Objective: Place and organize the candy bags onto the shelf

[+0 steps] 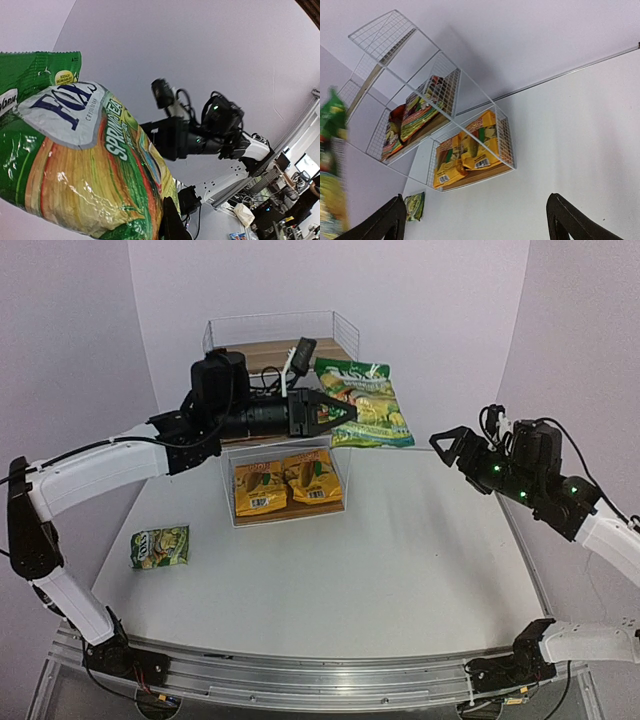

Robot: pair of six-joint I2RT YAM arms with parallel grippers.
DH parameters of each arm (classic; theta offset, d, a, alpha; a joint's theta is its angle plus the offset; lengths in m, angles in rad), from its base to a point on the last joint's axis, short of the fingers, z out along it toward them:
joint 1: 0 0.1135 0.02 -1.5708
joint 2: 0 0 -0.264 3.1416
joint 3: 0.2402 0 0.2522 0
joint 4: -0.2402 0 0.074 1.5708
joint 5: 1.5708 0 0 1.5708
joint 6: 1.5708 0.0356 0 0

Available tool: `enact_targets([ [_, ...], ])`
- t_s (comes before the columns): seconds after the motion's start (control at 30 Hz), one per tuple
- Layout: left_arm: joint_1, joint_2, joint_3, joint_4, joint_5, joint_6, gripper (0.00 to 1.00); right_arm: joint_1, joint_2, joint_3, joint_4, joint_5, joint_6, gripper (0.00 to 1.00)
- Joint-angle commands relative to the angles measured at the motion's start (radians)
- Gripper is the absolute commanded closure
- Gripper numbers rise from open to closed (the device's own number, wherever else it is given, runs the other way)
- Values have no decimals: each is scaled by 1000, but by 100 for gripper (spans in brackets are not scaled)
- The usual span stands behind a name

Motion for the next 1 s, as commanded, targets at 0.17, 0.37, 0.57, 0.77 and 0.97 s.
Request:
enact_targets([
  [0.17,8,-58,269,-198,-273,191,100,3,32,-1,-20,84,-30,6],
  [0.37,169,38,413,-272,-221,109,100,3,42,0,-21,75,-19,6],
  [0.57,276,185,589,-365,-108,59,100,3,39,-3,-24,81,-8,7],
  [0.77,333,251,661,-384,-43,11,100,3,43,-3,-26,95,-5,7],
  [0.97,372,352,793,-446,28,-15,100,3,52,2,-27,110,-7,7],
])
